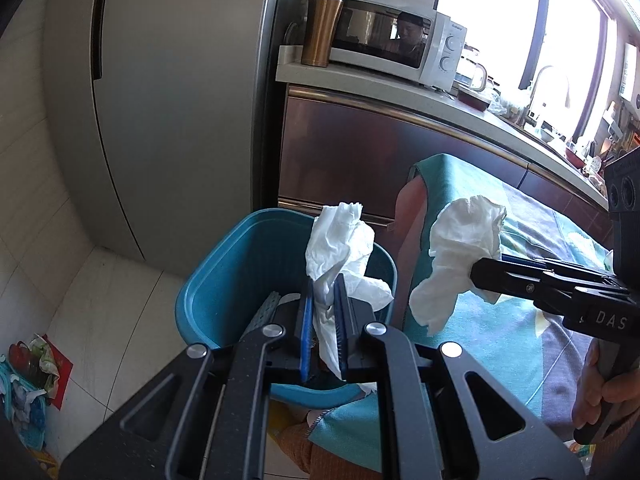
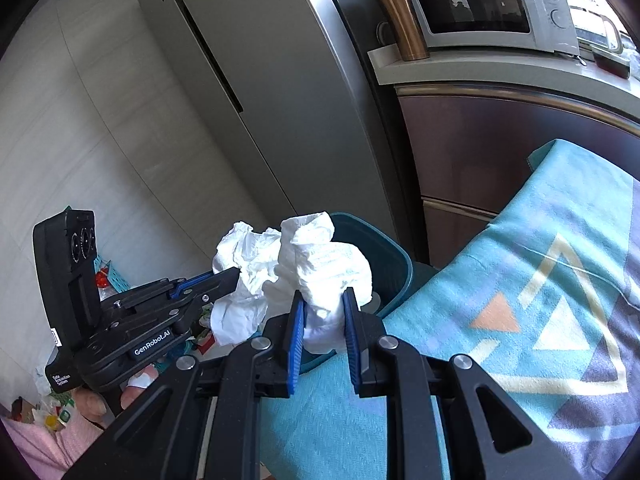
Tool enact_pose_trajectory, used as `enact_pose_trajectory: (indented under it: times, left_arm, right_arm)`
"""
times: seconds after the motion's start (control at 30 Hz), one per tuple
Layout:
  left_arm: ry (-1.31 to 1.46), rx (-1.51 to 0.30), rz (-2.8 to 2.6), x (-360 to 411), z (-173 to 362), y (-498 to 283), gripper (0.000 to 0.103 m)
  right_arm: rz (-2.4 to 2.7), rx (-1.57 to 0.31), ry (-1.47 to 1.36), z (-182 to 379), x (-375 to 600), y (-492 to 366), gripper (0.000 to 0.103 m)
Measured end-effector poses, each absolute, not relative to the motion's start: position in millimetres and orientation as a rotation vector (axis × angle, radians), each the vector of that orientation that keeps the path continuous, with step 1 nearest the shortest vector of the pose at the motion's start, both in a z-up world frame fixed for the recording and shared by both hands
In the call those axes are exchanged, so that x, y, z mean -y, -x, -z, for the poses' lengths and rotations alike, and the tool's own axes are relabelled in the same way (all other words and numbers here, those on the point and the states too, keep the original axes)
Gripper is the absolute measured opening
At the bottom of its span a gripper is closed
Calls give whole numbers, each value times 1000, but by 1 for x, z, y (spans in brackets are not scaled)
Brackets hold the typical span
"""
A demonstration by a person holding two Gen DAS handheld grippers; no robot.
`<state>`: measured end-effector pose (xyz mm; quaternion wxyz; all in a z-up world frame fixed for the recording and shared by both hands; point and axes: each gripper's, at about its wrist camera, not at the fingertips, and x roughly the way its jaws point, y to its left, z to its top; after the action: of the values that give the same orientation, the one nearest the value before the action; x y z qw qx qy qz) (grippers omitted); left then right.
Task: Collect trash
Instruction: 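Carry both tissues to the teal bin and open both tools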
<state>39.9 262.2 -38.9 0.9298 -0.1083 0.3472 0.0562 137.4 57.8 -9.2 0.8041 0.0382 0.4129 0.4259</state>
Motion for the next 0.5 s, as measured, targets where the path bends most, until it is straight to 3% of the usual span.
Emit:
enact_pose_trajectory:
  times: [0.5]
  left_arm:
    - [267,-757,-131,-274,62,-61,10]
  right_arm:
    - [-900,-935,-12,20,-90,-145,18]
